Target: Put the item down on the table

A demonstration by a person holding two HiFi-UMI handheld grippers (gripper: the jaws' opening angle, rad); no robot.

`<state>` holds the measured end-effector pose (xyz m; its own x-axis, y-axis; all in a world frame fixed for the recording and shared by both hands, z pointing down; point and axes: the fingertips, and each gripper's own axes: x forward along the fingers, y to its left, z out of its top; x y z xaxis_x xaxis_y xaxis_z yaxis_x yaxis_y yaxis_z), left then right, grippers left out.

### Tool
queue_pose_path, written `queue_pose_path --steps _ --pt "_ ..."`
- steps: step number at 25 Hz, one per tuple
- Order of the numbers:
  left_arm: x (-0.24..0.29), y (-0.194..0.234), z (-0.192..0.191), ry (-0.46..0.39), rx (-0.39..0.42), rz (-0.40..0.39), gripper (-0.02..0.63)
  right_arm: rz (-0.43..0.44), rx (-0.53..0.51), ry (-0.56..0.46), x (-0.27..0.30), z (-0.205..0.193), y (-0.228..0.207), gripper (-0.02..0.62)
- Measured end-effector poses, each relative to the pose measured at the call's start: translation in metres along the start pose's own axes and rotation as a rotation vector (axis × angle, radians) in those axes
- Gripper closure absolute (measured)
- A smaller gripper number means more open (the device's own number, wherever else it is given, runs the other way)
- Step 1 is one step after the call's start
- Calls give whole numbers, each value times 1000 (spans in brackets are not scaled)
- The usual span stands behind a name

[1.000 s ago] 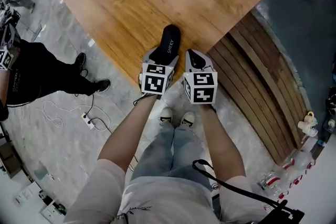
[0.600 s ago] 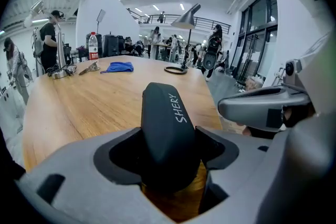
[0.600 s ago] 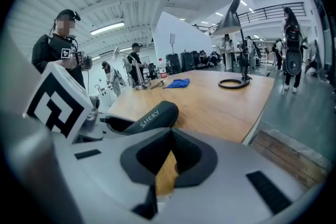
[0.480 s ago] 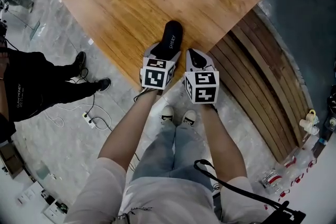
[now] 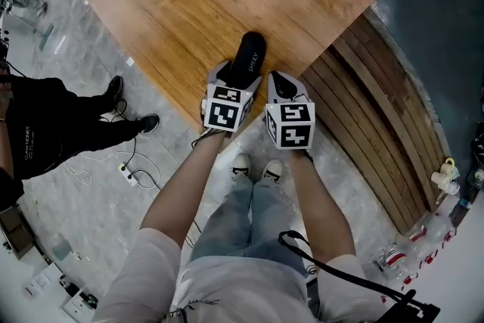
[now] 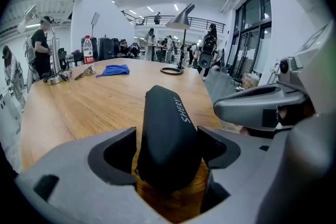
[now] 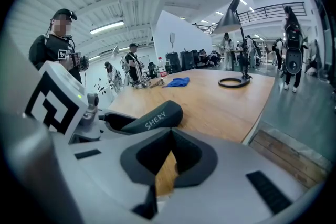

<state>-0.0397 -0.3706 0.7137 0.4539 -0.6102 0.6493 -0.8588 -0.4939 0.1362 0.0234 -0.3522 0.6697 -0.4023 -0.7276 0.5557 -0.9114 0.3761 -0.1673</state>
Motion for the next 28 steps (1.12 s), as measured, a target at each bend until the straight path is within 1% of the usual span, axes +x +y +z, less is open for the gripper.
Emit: queue_pose_path --steps 2,7,10,14,19,23,24,28 --pt "1 0 0 3 -1 -6 242 1 0 -1 1 0 0 591" --pt "-3 -2 0 9 12 -20 221 2 0 2 1 2 0 591" --pt "-5 -2 1 9 19 -17 221 2 2 3 2 2 0 591" --pt "-11 2 5 1 6 -15 221 4 -1 3 3 6 0 591" --pt "-39 -2 10 -14 7 -17 221 -2 -7 2 -11 7 -2 591" --pt "-58 -1 14 -31 -11 8 224 -11 -19 20 -25 4 -3 592" --pt "-61 -1 16 -36 -8 17 235 -14 -18 23 -28 6 -3 591" --pt "-79 -2 33 -78 19 70 426 -11 -36 22 -48 15 7 591"
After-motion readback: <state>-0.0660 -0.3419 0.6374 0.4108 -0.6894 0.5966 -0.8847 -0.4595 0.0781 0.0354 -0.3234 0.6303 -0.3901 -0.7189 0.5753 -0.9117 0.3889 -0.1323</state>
